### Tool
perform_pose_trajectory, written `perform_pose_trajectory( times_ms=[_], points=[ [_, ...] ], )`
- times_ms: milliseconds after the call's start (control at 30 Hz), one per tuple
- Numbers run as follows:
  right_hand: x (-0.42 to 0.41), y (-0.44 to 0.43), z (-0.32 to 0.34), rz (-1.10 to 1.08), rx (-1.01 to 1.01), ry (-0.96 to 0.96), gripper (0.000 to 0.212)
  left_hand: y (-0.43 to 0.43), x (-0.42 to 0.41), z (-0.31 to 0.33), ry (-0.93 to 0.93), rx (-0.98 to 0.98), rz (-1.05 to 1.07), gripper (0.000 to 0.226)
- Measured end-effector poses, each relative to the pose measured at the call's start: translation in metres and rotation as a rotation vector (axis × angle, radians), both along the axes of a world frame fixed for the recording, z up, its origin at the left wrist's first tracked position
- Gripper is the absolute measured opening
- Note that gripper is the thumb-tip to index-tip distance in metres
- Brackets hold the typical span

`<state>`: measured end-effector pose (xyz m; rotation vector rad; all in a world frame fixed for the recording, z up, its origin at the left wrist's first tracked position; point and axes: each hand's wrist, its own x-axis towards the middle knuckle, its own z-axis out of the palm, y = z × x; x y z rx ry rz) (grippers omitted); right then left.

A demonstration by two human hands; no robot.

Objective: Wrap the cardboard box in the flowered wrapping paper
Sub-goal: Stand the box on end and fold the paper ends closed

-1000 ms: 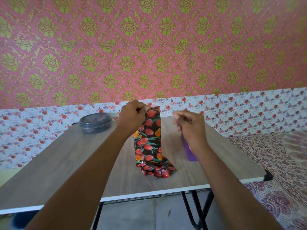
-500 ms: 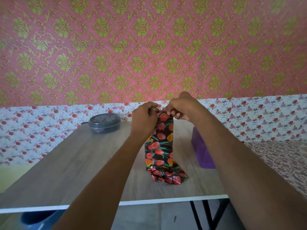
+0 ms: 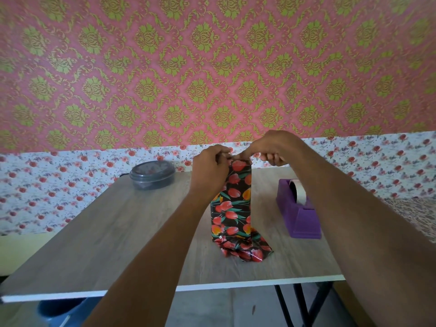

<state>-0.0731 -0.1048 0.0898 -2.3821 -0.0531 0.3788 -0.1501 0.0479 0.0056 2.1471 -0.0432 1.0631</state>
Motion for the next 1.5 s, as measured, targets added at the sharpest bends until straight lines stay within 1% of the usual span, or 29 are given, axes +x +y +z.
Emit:
perform_pose_trajectory(
  times_ms=[33,67,133,200,300,367,400,433,467,500,567,600,633,667,700,733,800,833,867,967,1100,1167,1233,1333,1367,1433,1500],
  points=[
    [0.001,-0.006,-0.003,-0.011,-0.005,0.011,0.051,0.001,0.000,0.000,0.011,-0.007,-0.007,0.031],
    [0.002,-0.012,-0.008,-0.027,0.050,0.048,0.058,0.002,0.001,0.000,0.022,-0.012,-0.016,0.031],
    [0.004,-0.025,-0.027,-0.054,0.271,0.146,0.061,0.001,0.000,-0.001,0.034,-0.004,-0.038,0.029],
    [0.002,-0.029,-0.050,-0.068,0.531,0.227,0.056,-0.001,-0.001,-0.003,0.021,0.048,-0.072,0.027],
    [-0.006,-0.027,-0.073,-0.082,0.858,0.256,0.045,-0.005,-0.005,-0.008,0.031,0.247,-0.055,0.028],
    [-0.014,-0.030,-0.082,-0.053,0.988,0.254,0.034,-0.004,-0.007,-0.008,0.063,0.263,-0.054,0.030],
    [-0.018,-0.033,-0.086,-0.045,0.994,0.233,0.027,-0.002,-0.007,-0.008,0.070,0.245,-0.068,0.030],
    [-0.023,-0.036,-0.093,-0.069,0.952,0.169,0.021,0.000,-0.007,-0.007,0.072,0.234,-0.083,0.030],
    [-0.026,-0.042,-0.101,-0.123,0.889,0.050,0.018,0.000,-0.007,-0.007,0.069,0.238,-0.090,0.031],
    [-0.029,-0.048,-0.111,-0.200,0.823,-0.115,0.021,0.000,-0.007,-0.006,0.062,0.249,-0.090,0.031],
    [-0.037,-0.064,-0.135,-0.388,0.685,-0.509,0.027,-0.003,-0.008,-0.006,0.048,0.264,-0.082,0.032],
    [-0.042,-0.071,-0.145,-0.465,0.599,-0.682,0.026,-0.004,-0.008,-0.006,0.045,0.266,-0.070,0.033],
    [-0.046,-0.079,-0.156,-0.530,0.467,-0.807,0.026,-0.007,-0.008,-0.007,0.046,0.259,-0.056,0.033],
    [-0.046,-0.086,-0.167,-0.589,0.321,-0.855,0.029,-0.009,-0.008,-0.006,0.050,0.250,-0.045,0.033],
    [-0.044,-0.093,-0.177,-0.633,0.195,-0.797,0.036,-0.011,-0.009,-0.006,0.054,0.245,-0.040,0.033],
    [-0.040,-0.100,-0.186,-0.641,0.118,-0.651,0.045,-0.013,-0.010,-0.005,0.057,0.246,-0.037,0.031],
    [-0.032,-0.108,-0.197,-0.577,0.089,-0.374,0.053,-0.016,-0.014,-0.004,0.061,0.286,-0.024,0.031],
    [-0.027,-0.111,-0.198,-0.525,0.100,-0.309,0.053,-0.017,-0.015,-0.004,0.062,0.309,-0.019,0.033],
    [-0.022,-0.113,-0.198,-0.486,0.106,-0.285,0.053,-0.017,-0.016,-0.004,0.064,0.326,-0.019,0.033],
    [-0.008,-0.117,-0.192,-0.458,0.094,-0.286,0.055,-0.015,-0.016,-0.006,0.079,0.374,-0.012,0.024],
    [0.001,-0.116,-0.180,-0.513,0.116,-0.256,0.063,-0.012,-0.010,-0.010,0.069,0.459,0.020,0.025],
    [0.001,-0.112,-0.177,-0.530,0.129,-0.272,0.062,-0.011,-0.008,-0.012,0.072,0.531,0.051,0.030],
    [0.001,-0.106,-0.176,-0.540,0.140,-0.296,0.055,-0.010,-0.007,-0.013,0.088,0.584,0.078,0.038],
    [0.000,-0.099,-0.175,-0.535,0.147,-0.332,0.047,-0.010,-0.006,-0.014,0.135,0.627,0.085,0.051],
    [-0.001,-0.097,-0.175,-0.536,0.153,-0.341,0.046,-0.010,-0.006,-0.014,0.136,0.620,0.073,0.052],
    [-0.002,-0.097,-0.176,-0.561,0.188,-0.365,0.044,-0.009,-0.006,-0.013,0.094,0.569,0.039,0.039],
    [-0.004,-0.098,-0.179,-0.589,0.233,-0.445,0.036,-0.008,-0.006,-0.012,0.064,0.509,0.015,0.029]
  ],
)
